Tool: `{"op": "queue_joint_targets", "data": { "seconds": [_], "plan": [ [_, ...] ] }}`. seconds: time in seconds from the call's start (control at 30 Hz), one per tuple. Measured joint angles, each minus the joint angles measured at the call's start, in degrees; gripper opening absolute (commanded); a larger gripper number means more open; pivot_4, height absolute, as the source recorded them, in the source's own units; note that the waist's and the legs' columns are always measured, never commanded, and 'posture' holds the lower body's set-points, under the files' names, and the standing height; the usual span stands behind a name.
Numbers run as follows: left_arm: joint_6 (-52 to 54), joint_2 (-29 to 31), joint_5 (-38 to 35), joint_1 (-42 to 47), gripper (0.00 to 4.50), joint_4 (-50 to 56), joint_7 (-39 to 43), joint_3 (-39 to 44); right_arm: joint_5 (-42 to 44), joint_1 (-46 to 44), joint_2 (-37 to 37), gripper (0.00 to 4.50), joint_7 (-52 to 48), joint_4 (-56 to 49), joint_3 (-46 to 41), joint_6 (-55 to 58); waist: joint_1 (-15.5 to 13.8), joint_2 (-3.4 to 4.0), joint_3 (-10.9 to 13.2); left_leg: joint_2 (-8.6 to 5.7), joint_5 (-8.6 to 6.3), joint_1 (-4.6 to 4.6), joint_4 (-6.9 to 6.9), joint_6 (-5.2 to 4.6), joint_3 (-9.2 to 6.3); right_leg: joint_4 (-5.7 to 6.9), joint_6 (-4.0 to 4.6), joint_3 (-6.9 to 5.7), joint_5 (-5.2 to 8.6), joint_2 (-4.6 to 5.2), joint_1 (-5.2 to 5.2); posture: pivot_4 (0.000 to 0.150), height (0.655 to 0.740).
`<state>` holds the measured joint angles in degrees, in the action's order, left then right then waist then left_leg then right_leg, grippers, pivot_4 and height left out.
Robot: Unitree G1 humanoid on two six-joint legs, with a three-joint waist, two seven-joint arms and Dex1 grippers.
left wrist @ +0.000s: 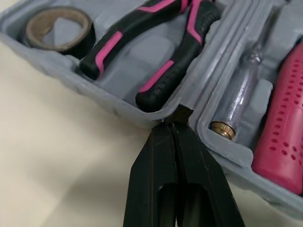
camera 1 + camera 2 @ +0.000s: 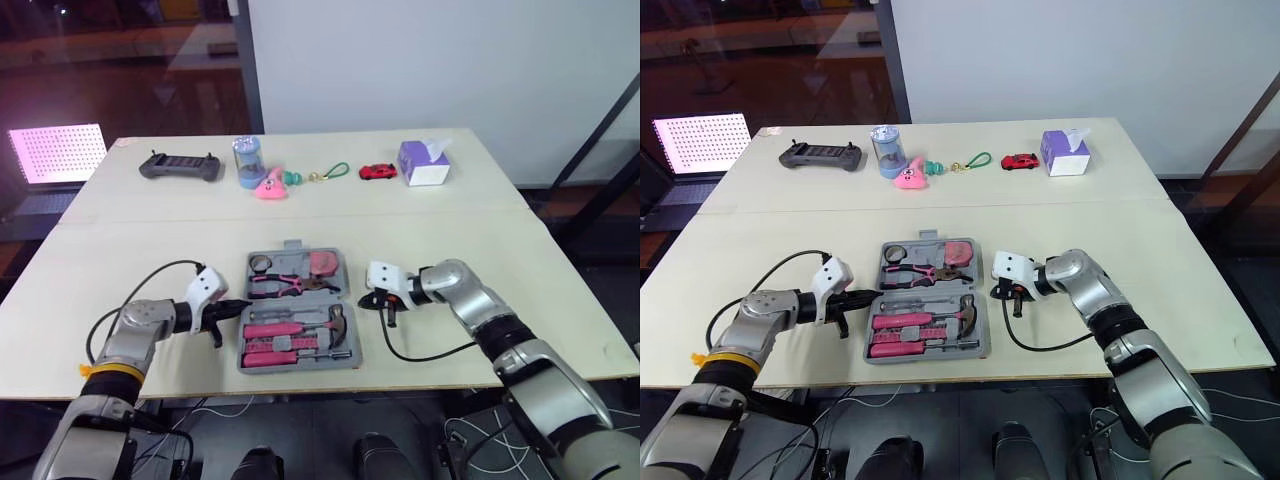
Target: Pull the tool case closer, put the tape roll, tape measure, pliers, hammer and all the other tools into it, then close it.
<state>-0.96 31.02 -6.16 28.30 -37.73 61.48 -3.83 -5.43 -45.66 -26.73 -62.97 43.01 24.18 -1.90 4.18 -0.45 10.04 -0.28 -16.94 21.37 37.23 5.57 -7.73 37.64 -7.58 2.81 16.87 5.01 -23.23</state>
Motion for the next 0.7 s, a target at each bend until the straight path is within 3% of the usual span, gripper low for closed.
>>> {"op": "queue_joint_targets", "data": {
  "seconds": [0.47,0.7],
  "plan": [
    [-0.3,-0.8,1.1,-0.5,0.0,0.3,-0.4,0.5,-2.3,-1.3,3.4,0.04,-0.2,4.2,-1.8,-3.3,0.0,0.01,0.0,-0.02,0.01,-0.08,0.07,0.02,0.0,0.3,0.0,0.01,0.0,0.02,-0.04,0.15,0.74],
    [2.1,-0.2,0.5,-4.1,0.0,5.4,-0.7,1.5,-2.3,2.8,3.4,0.04,-1.6,-3.1,-2.9,1.2,0.3,0.02,0.0,-0.02,0.01,-0.08,0.0,0.02,0.0,0.36,0.01,0.01,0.0,0.02,-0.16,0.15,0.74]
  ]
}}
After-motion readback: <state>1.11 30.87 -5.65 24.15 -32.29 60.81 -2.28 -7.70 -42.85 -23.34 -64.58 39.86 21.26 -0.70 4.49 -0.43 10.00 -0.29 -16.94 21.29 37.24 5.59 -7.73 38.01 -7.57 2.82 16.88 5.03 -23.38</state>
